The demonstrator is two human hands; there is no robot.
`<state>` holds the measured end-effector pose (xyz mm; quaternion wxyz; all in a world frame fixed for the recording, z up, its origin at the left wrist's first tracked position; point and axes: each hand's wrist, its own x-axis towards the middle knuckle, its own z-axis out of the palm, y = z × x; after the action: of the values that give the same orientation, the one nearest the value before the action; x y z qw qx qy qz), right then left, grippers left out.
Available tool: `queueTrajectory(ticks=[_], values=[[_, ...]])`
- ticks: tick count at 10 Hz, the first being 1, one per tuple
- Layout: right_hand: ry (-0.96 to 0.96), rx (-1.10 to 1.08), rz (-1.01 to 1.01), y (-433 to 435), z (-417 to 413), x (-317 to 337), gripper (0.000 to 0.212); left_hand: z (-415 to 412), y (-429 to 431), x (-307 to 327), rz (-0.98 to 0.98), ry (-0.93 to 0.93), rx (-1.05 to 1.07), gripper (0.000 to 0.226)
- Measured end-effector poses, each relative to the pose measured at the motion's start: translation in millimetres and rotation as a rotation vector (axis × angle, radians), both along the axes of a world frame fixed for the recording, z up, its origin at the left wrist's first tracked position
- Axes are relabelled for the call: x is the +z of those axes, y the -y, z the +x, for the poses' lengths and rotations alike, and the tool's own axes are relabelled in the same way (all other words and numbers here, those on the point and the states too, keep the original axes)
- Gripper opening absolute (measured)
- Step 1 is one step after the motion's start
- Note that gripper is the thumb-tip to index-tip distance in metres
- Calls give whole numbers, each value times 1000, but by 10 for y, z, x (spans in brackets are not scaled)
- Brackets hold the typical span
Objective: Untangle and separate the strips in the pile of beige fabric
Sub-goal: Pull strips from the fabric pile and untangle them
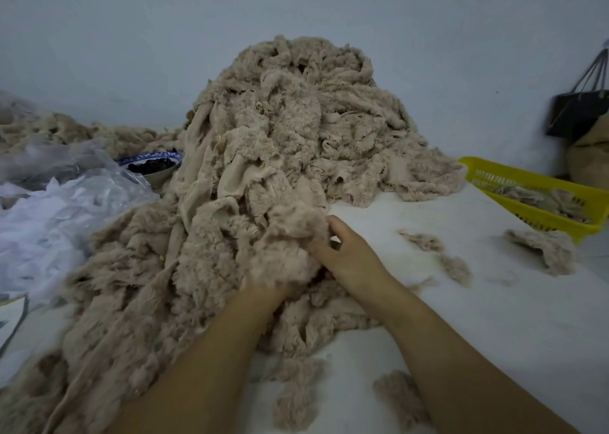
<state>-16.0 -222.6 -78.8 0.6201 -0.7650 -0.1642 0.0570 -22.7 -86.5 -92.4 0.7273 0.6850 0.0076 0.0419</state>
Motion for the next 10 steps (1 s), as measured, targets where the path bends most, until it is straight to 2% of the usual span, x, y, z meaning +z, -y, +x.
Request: queueTrajectory(ticks=[1,2,3,4,5,6,7,8,9,10], values=[[1,-103,95,21,67,-29,18,168,-35,-53,544,-160,-132,33],[-25,-236,667,225,195,84,19,115,-8,38,599,21,-49,15],[-198,-442,1198,467,291,136,36,55,4,56,734,183,-106,28],[-346,-457,948,358,275,36,39,103,18,12,885,174,-140,25],[-278,-341,455,162,212,-39,18,65,8,46,975,163,-99,27],[39,-238,-195,73,154,-152,25,88,-114,67,1091,87,3,34],[116,-187,-209,21,113,-203,28,115,-295,116,1199,-55,114,40],[5,-243,-26,32,134,-168,27,166,-364,163,1336,-230,120,39],[-39,-279,41,42,155,-161,27,285,-242,333,1465,-223,66,25],[-40,-267,45,7,158,-158,26,508,3,478,1416,55,54,29]])
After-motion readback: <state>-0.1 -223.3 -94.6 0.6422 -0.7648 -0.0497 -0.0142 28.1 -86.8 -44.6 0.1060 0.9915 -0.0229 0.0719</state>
